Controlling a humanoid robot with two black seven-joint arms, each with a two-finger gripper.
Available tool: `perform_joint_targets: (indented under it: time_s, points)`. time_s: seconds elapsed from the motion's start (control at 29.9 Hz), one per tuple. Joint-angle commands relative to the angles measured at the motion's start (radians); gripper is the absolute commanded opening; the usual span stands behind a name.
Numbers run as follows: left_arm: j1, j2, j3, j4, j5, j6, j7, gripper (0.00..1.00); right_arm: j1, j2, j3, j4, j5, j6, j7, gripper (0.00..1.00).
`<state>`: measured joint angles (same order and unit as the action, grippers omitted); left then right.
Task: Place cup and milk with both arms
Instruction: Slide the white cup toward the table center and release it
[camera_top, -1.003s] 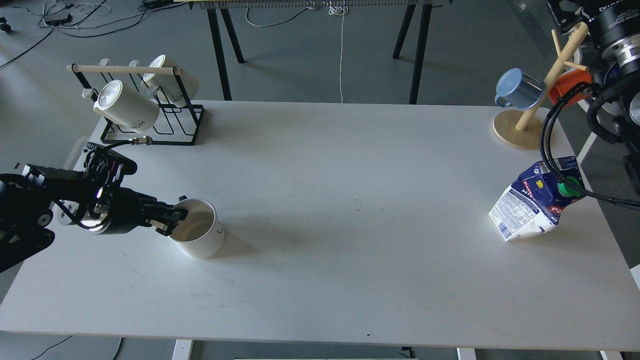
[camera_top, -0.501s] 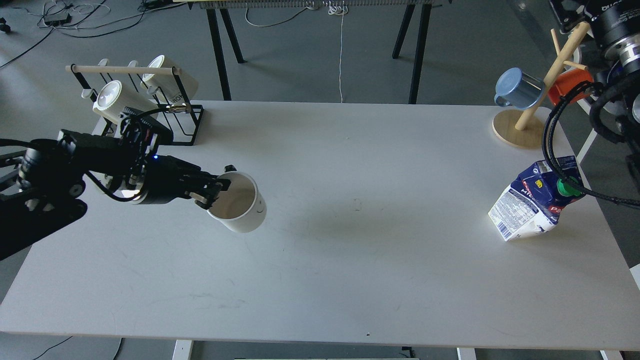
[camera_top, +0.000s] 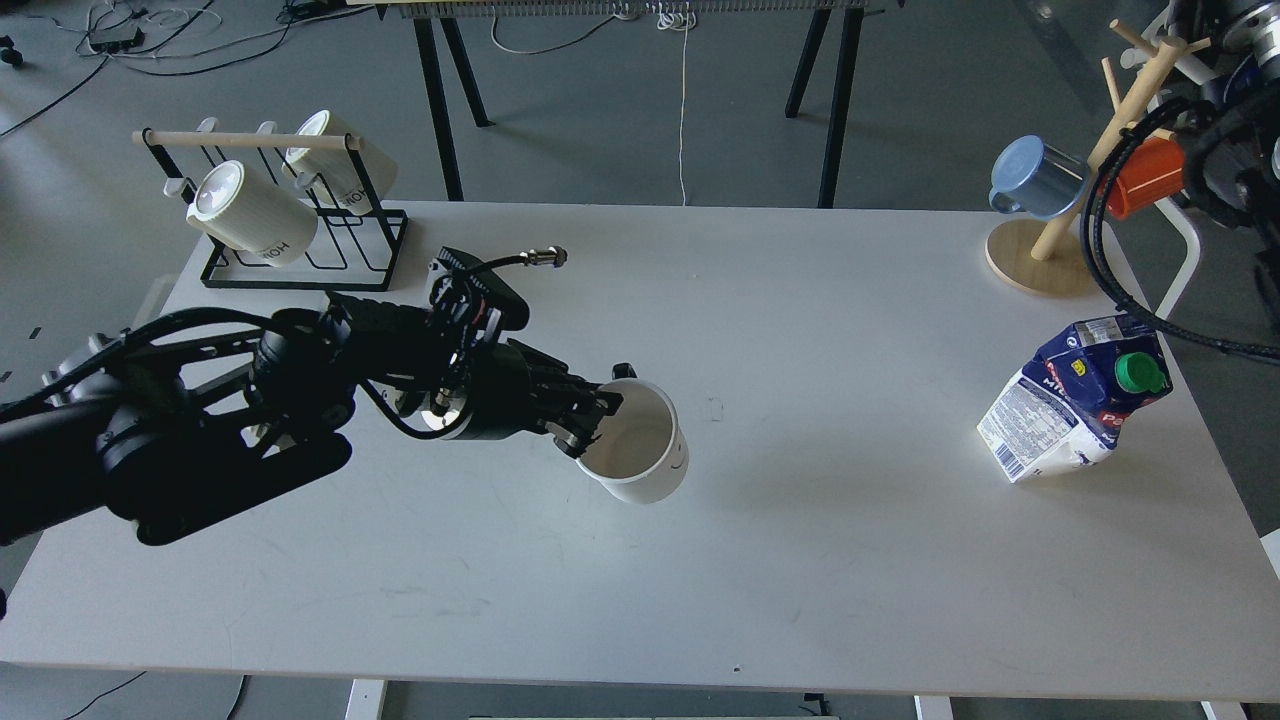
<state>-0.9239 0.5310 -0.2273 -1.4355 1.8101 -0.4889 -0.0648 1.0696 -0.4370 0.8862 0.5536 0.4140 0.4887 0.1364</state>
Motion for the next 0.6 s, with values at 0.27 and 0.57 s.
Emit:
perform_joint_targets:
  time_s: [0.27, 0.57]
  points:
    - [-0.018, -0.163, 0.0, 0.161, 0.049, 0.0, 0.005, 0.02, 0.004, 0.003, -0.006, 0.008, -0.001, 0.0, -0.003, 0.99]
    - [-0.012, -0.174, -0.007, 0.173, 0.046, 0.0, -0.003, 0.15, -0.008, -0.014, -0.006, 0.028, -0.001, 0.0, -0.004, 0.99]
